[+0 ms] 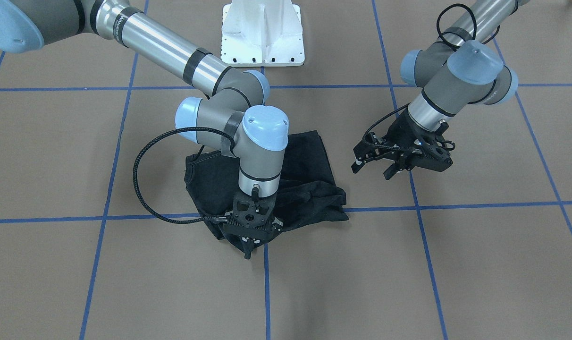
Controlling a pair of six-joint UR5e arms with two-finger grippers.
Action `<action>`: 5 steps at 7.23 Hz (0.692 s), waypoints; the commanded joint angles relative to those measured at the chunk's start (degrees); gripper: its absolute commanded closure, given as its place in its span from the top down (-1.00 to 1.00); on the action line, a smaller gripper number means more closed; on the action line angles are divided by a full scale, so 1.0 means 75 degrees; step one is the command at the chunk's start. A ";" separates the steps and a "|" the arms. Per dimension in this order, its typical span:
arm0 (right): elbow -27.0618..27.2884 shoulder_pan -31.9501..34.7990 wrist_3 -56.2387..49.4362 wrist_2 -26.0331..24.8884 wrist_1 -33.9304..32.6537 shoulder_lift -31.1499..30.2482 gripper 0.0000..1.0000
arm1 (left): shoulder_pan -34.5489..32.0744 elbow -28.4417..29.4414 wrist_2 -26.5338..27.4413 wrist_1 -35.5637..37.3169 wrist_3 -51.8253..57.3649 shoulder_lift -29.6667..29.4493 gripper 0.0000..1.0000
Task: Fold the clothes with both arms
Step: 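Open the right gripper and lift it off the folded shirt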
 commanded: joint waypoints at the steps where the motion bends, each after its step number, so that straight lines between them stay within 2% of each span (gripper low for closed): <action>1: 0.0079 0.0424 -0.0301 0.1000 -0.0084 0.0104 -1.00 | 0.0000 -0.0006 -0.0002 0.0001 0.0011 0.0006 1.00; 2: 0.0150 0.0518 -0.0302 0.1388 -0.0143 0.0035 0.36 | -0.0012 0.0006 0.0010 0.0071 0.0069 0.0041 1.00; 3: 0.0591 0.0693 -0.0418 0.1787 -0.0573 -0.0198 0.97 | -0.0139 0.0017 -0.0013 0.0164 0.0615 0.0110 1.00; 4: 0.1570 0.0939 -0.1080 0.2440 -0.1146 -0.0873 0.98 | -0.0315 -0.0029 -0.0037 0.0919 0.1734 0.0181 1.00; 5: 0.2856 0.1231 -0.1713 0.2888 -0.1546 -0.1971 0.98 | -0.0583 -0.0180 -0.0037 0.1658 0.2894 0.0193 1.00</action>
